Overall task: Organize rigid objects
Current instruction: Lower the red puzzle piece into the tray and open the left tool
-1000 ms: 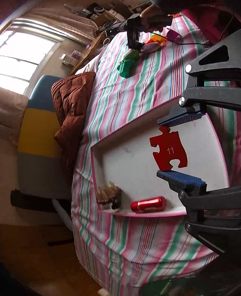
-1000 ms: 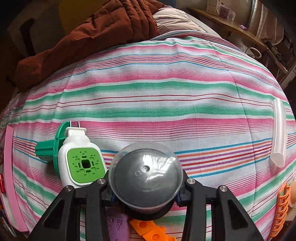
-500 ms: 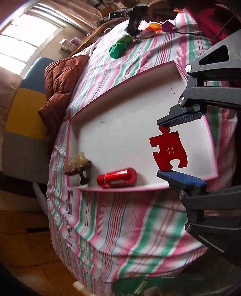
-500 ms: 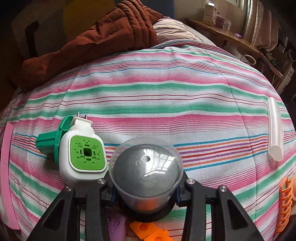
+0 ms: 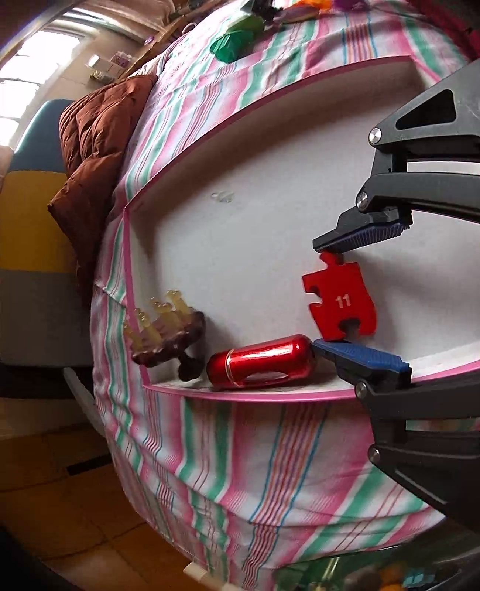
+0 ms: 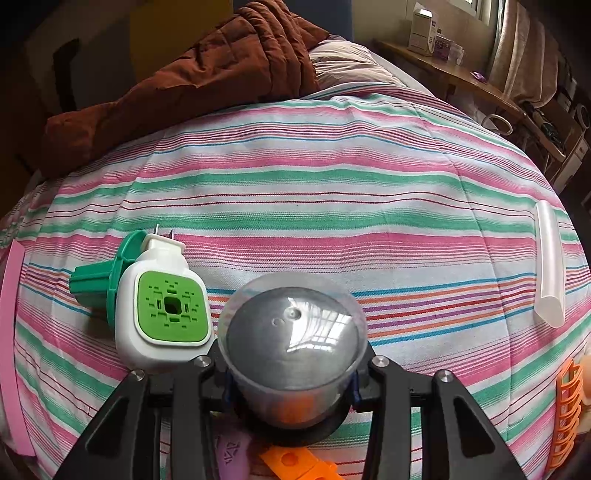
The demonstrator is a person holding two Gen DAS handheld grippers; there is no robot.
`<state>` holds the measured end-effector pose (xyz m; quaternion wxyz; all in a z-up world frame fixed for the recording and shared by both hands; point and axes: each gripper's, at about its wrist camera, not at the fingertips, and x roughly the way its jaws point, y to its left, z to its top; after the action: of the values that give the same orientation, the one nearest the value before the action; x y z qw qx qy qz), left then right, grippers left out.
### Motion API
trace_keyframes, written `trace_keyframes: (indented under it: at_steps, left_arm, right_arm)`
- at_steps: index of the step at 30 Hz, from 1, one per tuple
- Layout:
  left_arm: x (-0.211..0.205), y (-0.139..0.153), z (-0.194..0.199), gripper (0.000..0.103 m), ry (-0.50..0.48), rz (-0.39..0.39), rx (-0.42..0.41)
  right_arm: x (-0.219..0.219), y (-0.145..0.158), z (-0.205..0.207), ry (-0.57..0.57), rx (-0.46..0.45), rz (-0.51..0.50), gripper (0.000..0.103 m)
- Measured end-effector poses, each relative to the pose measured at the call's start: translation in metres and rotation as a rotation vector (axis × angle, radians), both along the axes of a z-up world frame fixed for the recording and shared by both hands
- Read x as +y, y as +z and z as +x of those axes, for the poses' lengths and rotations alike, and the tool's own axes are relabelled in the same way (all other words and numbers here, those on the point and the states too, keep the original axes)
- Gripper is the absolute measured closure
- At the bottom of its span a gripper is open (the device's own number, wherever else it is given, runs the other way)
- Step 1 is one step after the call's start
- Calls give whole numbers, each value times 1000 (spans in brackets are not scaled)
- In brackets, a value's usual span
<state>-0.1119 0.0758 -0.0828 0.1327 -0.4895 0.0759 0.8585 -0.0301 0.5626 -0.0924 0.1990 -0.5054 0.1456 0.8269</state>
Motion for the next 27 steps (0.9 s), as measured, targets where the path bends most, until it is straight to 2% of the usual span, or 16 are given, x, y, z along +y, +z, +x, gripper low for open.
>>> trace_keyframes:
  at_steps: [3, 4, 5, 7, 10, 15, 27]
  left_arm:
    - [-3, 6, -8, 44, 9, 36, 9]
    - [-4, 10, -8, 38, 9, 52, 13]
    - [-5, 13, -6, 28, 10, 56, 22]
    - [-7, 24, 3, 23, 17, 48, 75]
    - [-8, 36, 18, 23, 13, 17, 135]
    - [-16, 51, 45, 15, 31, -10, 190]
    - [-23, 73, 81, 14, 39, 49, 198]
  right_arm:
    - [0, -1, 0, 0, 1, 1, 60]
    - [0, -1, 0, 1, 1, 2, 60]
    - [-1, -1, -1, 0, 1, 1, 60]
    - [-1, -2, -1, 1, 1, 3, 60]
    - [-1, -3, -2, 6, 3, 12, 60]
    - [-3, -4, -4, 11, 3, 35, 60]
    - [-5, -2, -5, -3, 17, 51, 61]
